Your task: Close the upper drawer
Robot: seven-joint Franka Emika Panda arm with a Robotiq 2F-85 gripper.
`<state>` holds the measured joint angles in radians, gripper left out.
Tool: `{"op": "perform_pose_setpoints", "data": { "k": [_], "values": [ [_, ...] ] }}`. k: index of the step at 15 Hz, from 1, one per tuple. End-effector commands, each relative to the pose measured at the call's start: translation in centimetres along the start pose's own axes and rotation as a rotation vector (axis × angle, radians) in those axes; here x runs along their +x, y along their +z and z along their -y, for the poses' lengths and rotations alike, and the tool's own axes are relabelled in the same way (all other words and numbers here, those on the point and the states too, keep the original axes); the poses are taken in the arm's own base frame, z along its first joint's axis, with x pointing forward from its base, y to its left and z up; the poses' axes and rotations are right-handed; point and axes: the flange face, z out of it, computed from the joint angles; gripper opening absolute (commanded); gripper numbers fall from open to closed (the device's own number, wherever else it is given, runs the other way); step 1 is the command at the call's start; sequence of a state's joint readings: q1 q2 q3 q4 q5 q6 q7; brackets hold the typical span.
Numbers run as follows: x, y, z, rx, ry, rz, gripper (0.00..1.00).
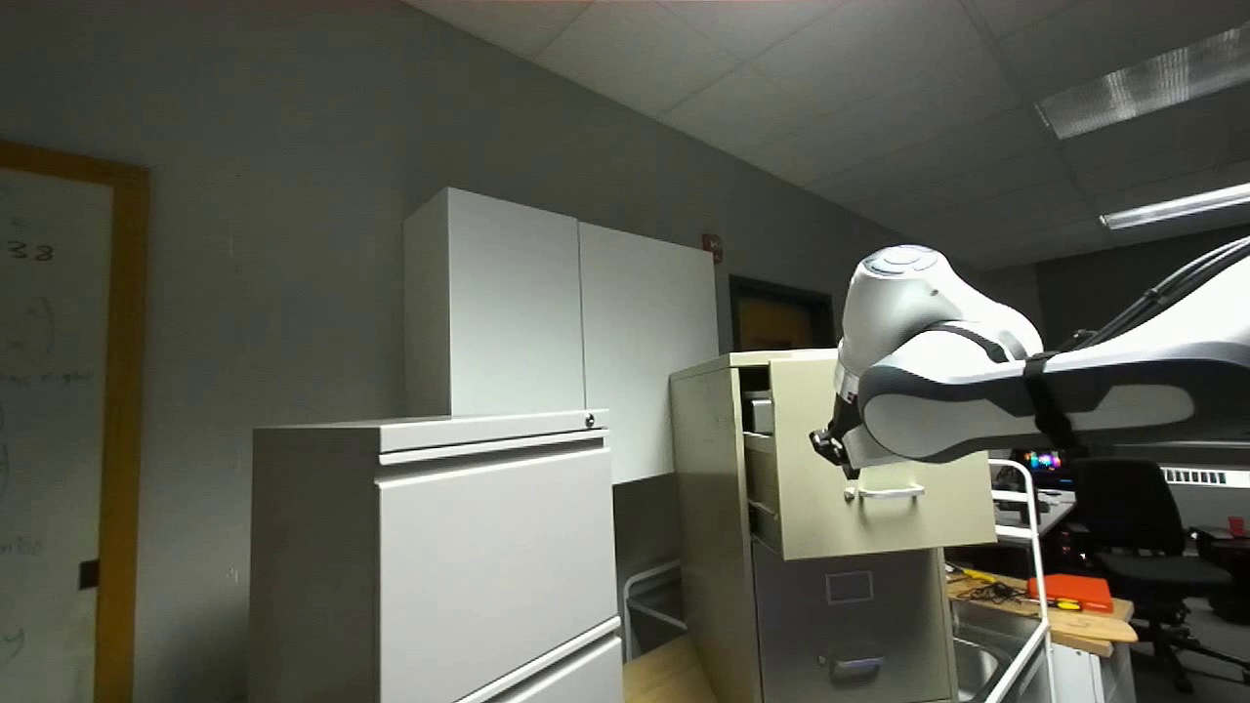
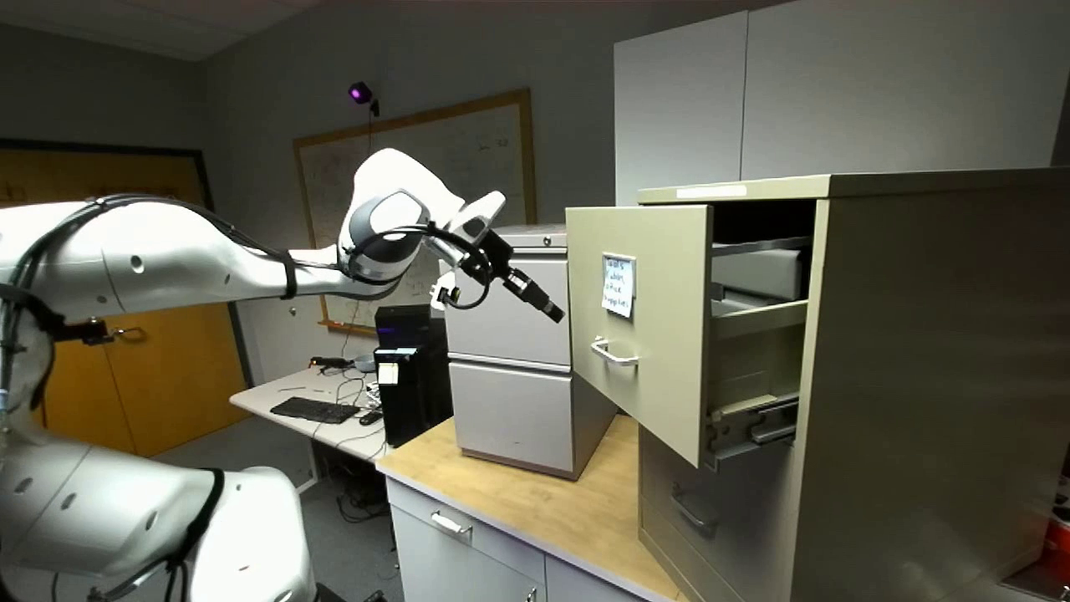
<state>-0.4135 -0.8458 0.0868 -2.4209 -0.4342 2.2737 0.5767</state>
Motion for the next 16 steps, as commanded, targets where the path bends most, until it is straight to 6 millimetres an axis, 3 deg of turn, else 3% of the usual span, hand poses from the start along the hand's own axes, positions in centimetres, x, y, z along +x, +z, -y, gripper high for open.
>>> {"op": "perform_pose_setpoints", "data": {
  "k": [1,6,12,16],
  "values": [
    [1.5,-0.9,-0.3,-0.003,0.111,-0.100,0.00],
    [2.6,-0.3,1.0,0.022,0.136,-0.182,0.00],
    [3.8,3.2,2.6,0.027,0.119,-0.199,0.00],
    [4.7,3.9,3.5,0.004,0.093,-0.220,0.00]
  ]
}}
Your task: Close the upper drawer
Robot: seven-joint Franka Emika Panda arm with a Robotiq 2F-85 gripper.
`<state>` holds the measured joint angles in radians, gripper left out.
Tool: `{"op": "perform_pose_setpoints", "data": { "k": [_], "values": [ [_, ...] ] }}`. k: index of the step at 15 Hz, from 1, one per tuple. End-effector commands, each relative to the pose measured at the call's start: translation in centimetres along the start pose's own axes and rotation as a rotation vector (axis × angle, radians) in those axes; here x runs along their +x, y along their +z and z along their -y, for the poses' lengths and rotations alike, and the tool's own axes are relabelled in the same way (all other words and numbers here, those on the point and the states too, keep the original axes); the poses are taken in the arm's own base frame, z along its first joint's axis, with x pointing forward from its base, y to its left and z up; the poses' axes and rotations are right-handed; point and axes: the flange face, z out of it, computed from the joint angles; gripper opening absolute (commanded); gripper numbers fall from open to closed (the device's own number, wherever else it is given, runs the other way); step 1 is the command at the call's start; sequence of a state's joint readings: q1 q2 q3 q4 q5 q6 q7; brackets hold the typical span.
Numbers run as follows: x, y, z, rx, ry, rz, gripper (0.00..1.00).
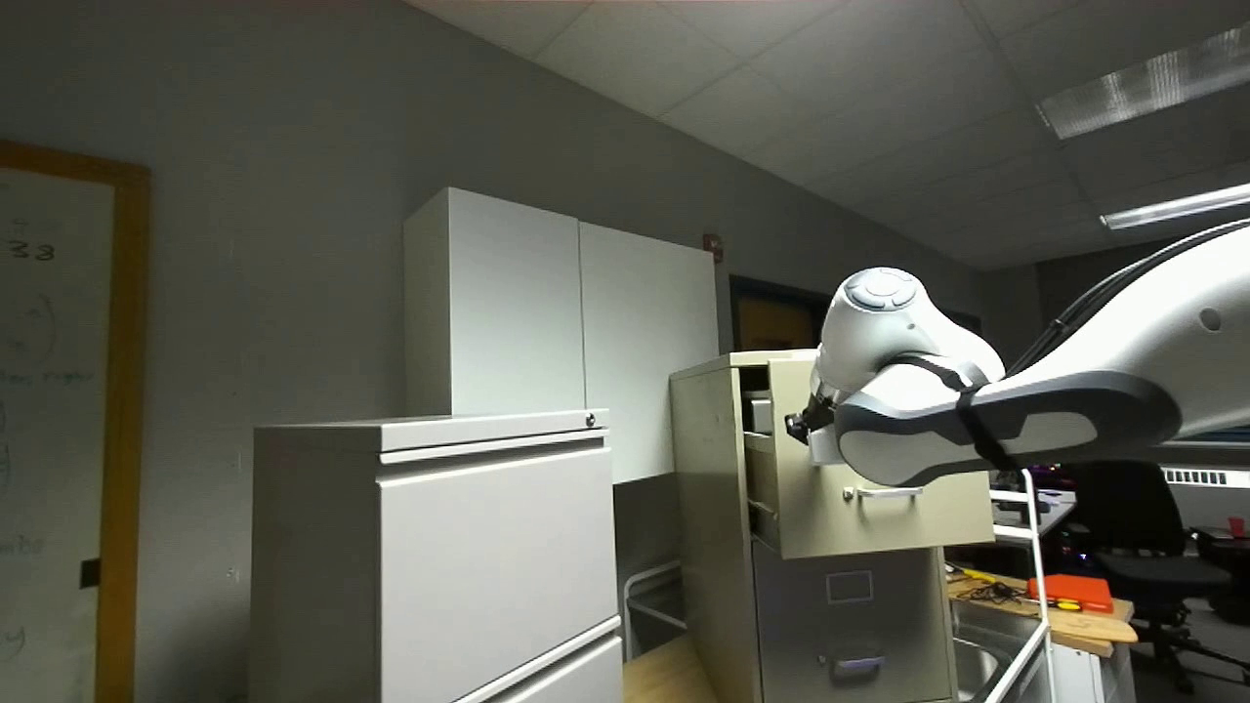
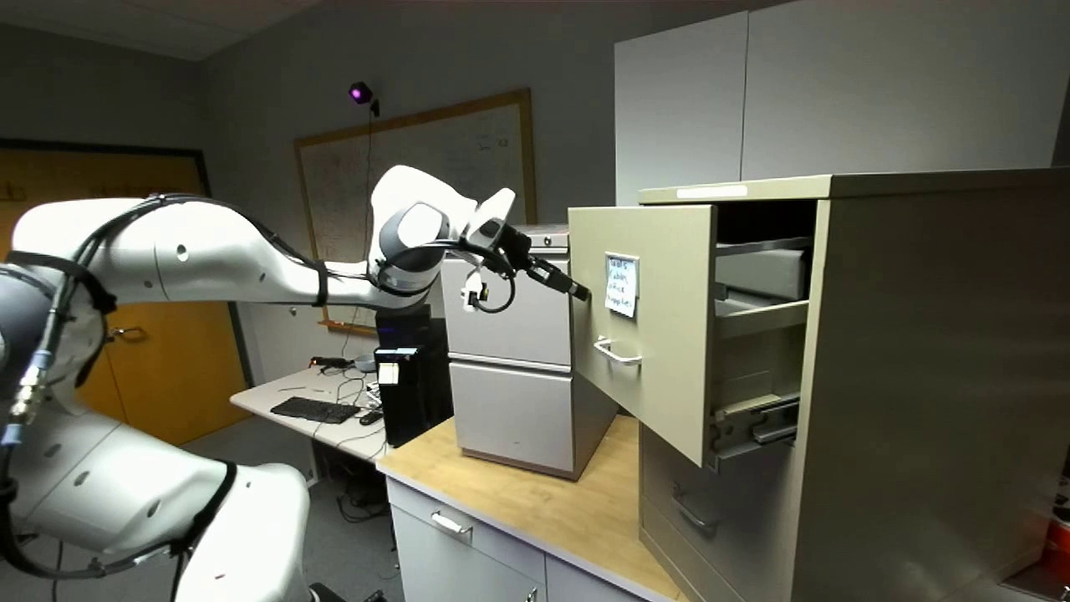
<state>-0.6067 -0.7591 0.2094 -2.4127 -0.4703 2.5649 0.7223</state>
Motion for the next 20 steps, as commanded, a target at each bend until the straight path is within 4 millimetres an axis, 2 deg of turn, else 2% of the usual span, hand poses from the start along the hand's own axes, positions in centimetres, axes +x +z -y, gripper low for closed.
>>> {"op": "perform_pose_setpoints", "data": {
  "k": [1,12,20],
  "values": [
    [1.9,2.7,1.7,-0.011,-0.009,-0.030,0.00],
    [3.2,8.8,5.7,-0.050,-0.075,0.010,0.00],
    [4.1,13.8,7.9,-0.113,-0.114,0.018,0.00]
  ]
}}
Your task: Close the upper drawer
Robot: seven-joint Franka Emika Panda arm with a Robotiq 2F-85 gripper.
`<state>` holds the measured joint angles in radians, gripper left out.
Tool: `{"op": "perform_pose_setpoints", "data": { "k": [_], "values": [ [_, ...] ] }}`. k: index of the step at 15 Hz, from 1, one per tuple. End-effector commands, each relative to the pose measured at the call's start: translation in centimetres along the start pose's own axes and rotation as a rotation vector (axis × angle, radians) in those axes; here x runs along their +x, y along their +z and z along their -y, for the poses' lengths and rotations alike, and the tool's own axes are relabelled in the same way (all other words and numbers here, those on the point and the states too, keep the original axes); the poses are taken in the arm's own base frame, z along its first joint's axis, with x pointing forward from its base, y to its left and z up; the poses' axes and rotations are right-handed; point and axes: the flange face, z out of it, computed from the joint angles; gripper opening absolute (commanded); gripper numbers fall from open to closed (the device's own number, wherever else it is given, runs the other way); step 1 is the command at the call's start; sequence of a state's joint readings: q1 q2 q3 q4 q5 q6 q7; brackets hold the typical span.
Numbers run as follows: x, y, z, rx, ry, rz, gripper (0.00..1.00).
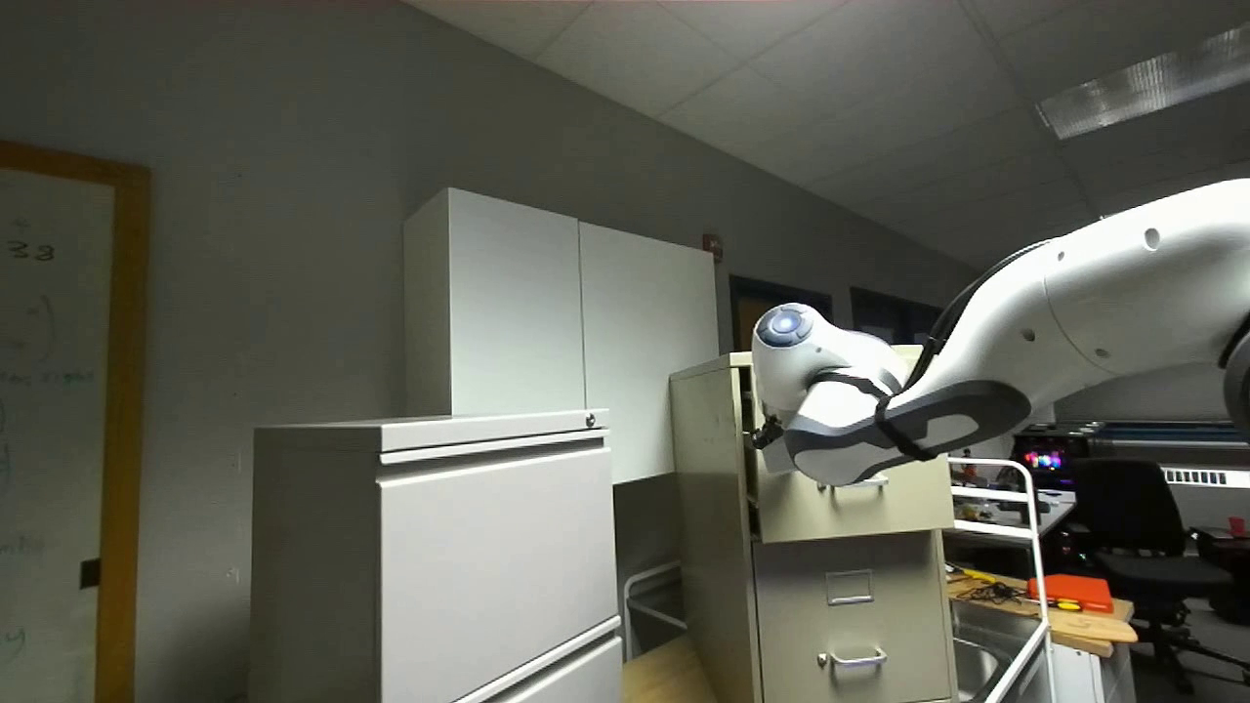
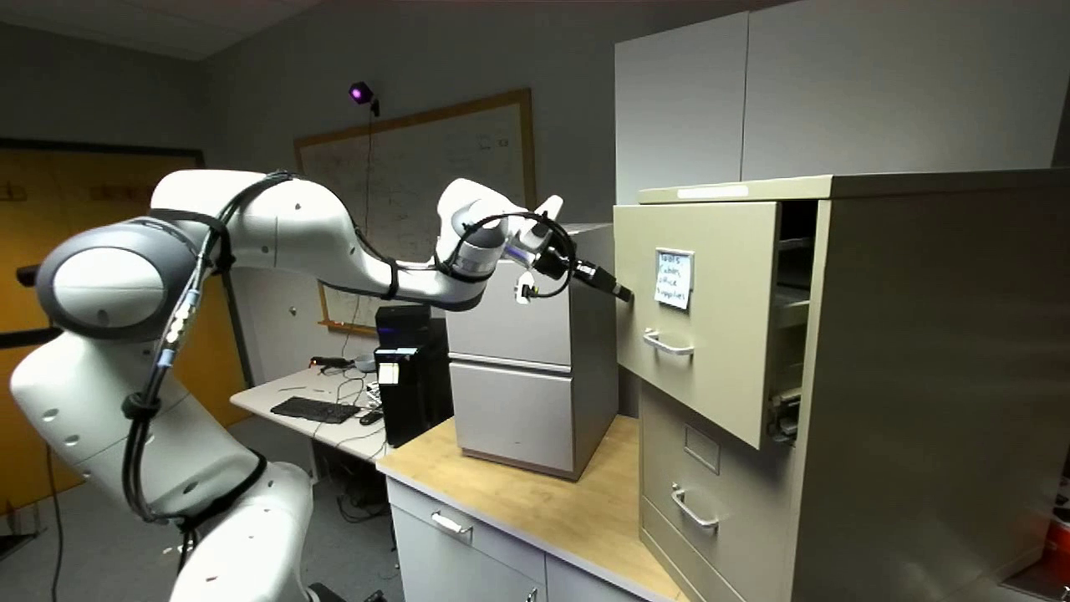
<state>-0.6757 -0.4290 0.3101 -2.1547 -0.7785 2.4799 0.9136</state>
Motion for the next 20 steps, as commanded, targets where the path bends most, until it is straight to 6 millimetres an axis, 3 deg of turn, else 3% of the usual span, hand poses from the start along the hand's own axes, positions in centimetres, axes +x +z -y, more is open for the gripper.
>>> {"op": "perform_pose_setpoints", "data": {
  "k": [1,20],
  "values": [
    [1.3,5.6,3.4,0.023,-0.010,0.018,0.00],
    [2.9,11.0,5.2,0.037,0.002,0.063,0.00]
  ]
}}
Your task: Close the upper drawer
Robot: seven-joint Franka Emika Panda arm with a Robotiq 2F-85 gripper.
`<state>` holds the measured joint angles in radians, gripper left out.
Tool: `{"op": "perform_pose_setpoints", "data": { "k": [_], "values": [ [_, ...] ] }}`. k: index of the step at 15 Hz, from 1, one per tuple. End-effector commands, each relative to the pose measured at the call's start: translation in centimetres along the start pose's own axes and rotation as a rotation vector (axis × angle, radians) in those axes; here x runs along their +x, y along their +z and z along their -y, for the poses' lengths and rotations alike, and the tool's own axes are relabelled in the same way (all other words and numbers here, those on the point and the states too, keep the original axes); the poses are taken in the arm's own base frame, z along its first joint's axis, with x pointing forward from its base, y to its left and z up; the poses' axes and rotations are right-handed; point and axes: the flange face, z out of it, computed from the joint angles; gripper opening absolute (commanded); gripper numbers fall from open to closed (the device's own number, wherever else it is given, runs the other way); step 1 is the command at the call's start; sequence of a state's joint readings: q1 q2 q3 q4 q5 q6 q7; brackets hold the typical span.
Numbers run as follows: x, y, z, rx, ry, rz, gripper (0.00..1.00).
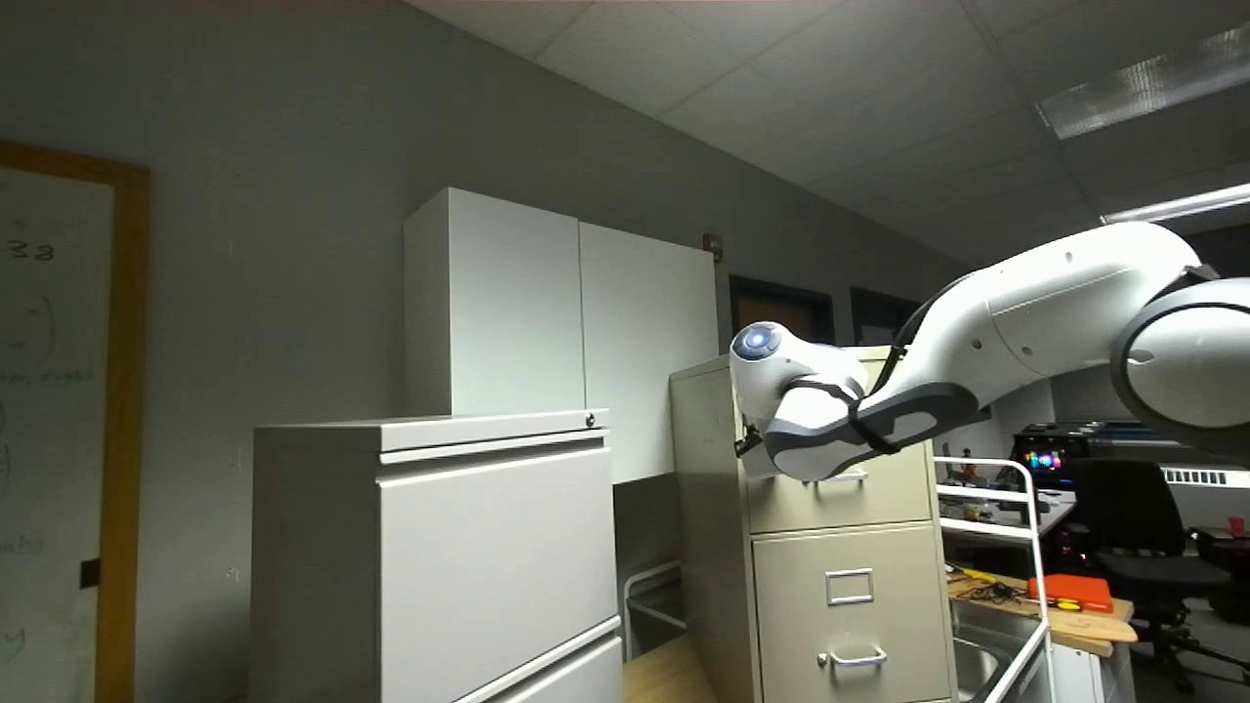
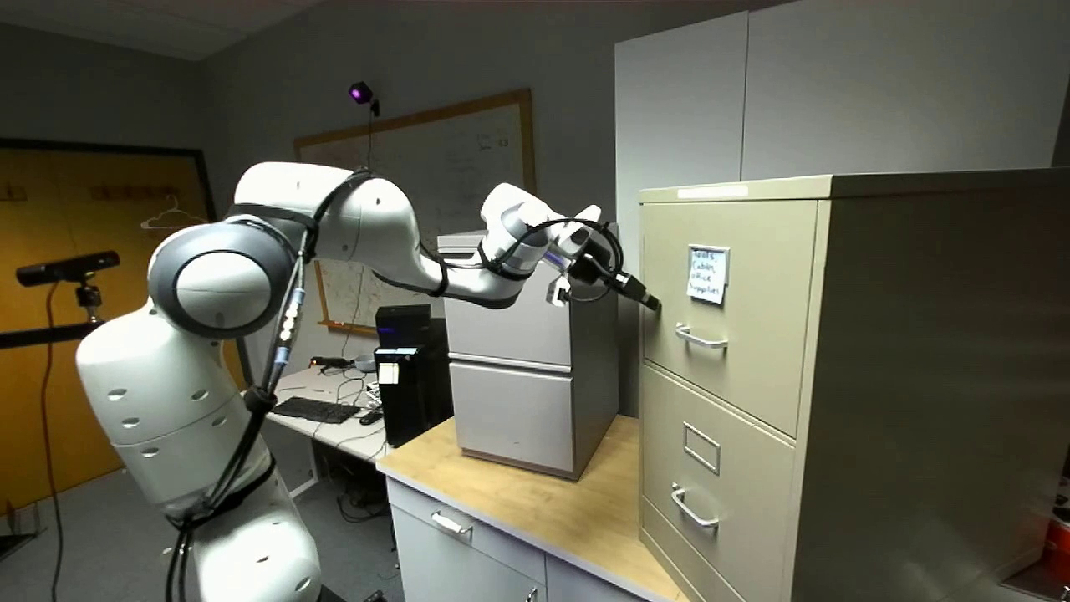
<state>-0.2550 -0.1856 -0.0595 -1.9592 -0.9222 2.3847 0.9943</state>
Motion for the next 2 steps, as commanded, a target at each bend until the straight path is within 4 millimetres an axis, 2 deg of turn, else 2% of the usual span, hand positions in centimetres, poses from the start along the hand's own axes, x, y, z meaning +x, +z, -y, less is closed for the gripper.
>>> {"op": "perform_pose_setpoints", "data": {
  "k": [1,2],
  "values": [
    [1.01,4.76,2.47,0.036,-0.006,0.003,0.00],
    [1.12,4.63,2.27,0.028,-0.007,0.000,0.00]
  ]
}}
